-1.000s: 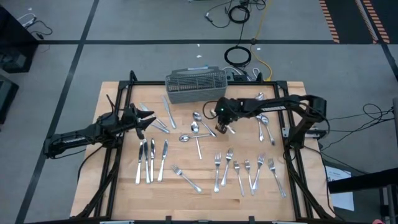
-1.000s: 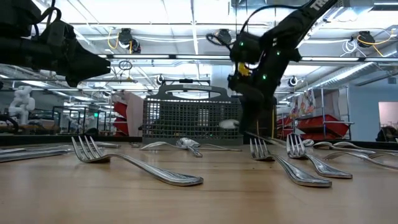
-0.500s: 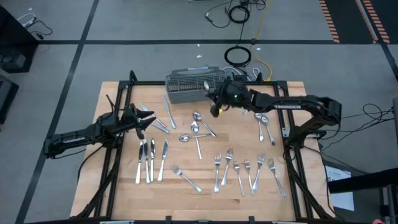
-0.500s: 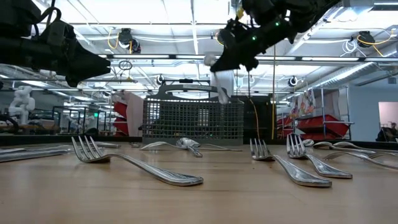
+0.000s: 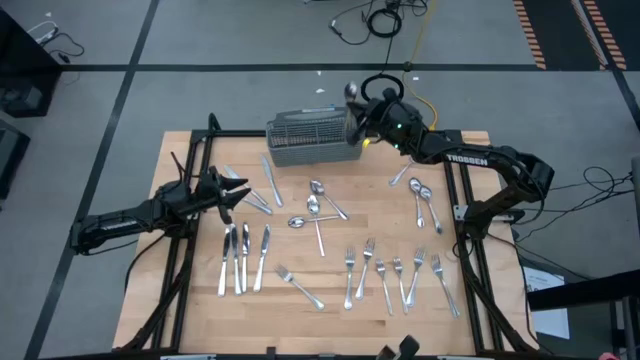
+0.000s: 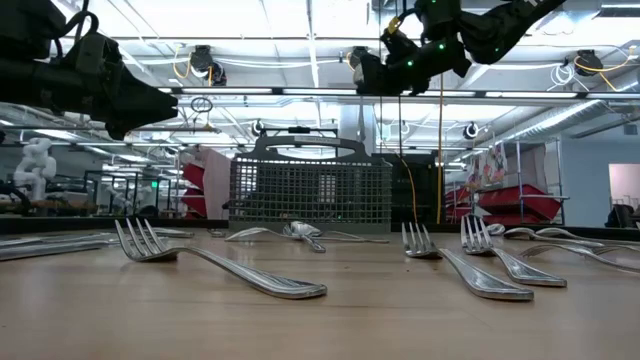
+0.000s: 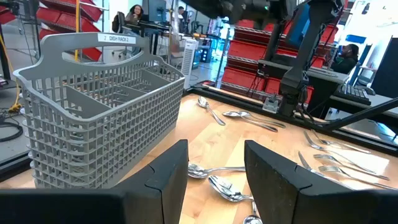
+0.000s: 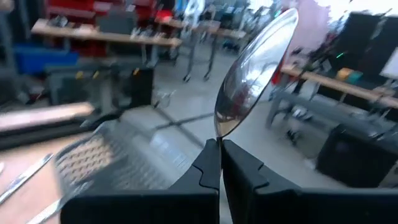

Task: Sort silverware
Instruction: Put the silver spoon into the gray utensil holder

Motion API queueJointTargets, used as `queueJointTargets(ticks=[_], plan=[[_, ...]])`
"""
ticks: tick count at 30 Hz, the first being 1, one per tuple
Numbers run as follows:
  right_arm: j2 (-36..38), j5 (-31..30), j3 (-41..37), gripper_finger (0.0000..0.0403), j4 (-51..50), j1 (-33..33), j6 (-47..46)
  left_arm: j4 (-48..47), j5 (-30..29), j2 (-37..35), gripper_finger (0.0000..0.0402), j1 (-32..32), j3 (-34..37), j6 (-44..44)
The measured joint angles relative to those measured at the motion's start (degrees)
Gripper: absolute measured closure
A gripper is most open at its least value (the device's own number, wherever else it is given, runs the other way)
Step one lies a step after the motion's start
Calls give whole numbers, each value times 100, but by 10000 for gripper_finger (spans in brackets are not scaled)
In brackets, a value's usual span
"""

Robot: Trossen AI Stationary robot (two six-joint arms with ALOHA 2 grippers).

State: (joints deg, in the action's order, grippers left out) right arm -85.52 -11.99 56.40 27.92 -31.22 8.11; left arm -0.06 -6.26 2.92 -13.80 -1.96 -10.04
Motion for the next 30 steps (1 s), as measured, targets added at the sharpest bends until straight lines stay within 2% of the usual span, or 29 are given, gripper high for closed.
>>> queueJointTargets(ticks=[5,8,20,25,30], plan=[[-28,512,0,402,321,-229,-305,-2,0,0,237,1,0,0],[-170,595,0,402,435,-236,-333,-2,-1,0,237,1,0,25],[-977,607,0,403,1095,-269,-467,-1,-2,0,237,0,0,44],[-1088,436,0,403,1154,-345,-358,-2,-2,0,237,1,0,44],[-1025,553,13,403,1429,-482,-528,-2,-2,0,237,1,0,44]])
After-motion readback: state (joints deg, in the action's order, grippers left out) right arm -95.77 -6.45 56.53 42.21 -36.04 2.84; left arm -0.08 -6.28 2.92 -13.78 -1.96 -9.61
